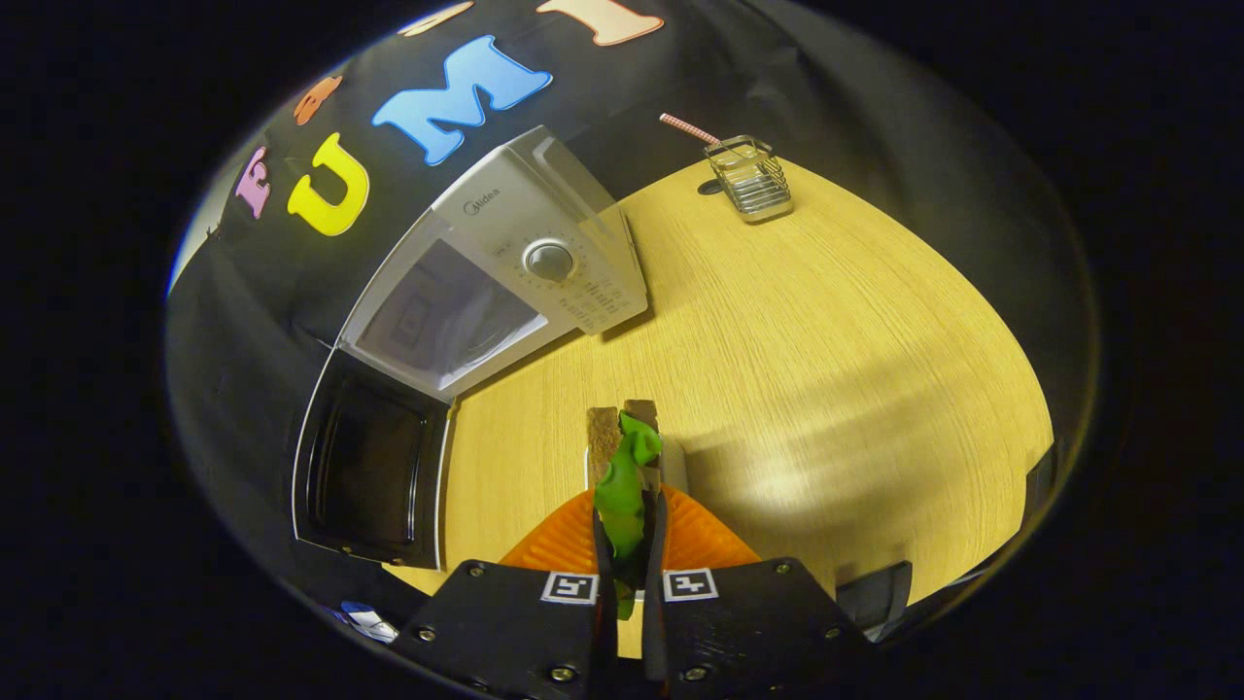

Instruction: Open the microwave, put the food inside, and close the microwave door.

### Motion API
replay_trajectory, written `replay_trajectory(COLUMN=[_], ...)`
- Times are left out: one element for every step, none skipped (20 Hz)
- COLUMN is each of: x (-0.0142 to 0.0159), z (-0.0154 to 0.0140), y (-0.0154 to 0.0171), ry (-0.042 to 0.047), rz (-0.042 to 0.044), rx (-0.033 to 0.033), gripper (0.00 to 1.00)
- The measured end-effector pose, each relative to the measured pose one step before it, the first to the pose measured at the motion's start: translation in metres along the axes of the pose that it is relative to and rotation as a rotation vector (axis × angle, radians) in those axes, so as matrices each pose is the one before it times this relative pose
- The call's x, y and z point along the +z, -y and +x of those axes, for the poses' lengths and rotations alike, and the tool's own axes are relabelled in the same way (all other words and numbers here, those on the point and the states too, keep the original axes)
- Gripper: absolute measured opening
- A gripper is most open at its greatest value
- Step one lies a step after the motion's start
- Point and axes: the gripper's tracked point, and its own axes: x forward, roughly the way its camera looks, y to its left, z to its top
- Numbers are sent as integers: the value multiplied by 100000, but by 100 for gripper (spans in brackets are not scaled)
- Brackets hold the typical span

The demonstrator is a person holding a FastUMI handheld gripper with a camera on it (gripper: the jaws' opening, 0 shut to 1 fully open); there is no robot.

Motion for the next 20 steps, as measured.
replay_trajectory(x=[80, 181, 339, 20, 78, -39, -30, -27, -43, 8, 210, -68, -24, -183, -183, -175, -69, -23, 96, 107], z=[-425, -519, -443, -180, 107, 171, 516, 661, 937, 896, 894, 1198, 1329, 1347, 1484, 1431, 1543, 1430, 1490, 1564], y=[-730, -991, -1333, -1429, -1450, -1576, -1396, -1155, -991, -1079, -1036, -947, -649, -382, -399, -487, -306, -2, 176, 328], ry=[656, 1038, 1241, 1057, 747, 643, 707, 988, 996, 1438, 2280, 1874, 2347, 1951, 1777, 2036, 2274, 2393, 2836, 2982], rz=[245, 1096, 3103, 4310, 5198, 5226, 4924, 4493, 3702, 3427, 3077, 1872, 1071, 1754, 3086, 4628, 5068, 4562, 3302, 2851], rx=[638, 2052, 3597, 4170, 4587, 5223, 4641, 3717, 3161, 3064, 3258, 3213, 2394, 1554, 1847, 2214, 1668, 560, -73, -670], gripper=[10, 10, 10, 10, 10, 10, 10, 10, 10, 10, 10, 10, 10, 10, 10, 10, 10, 10, 10, 10])
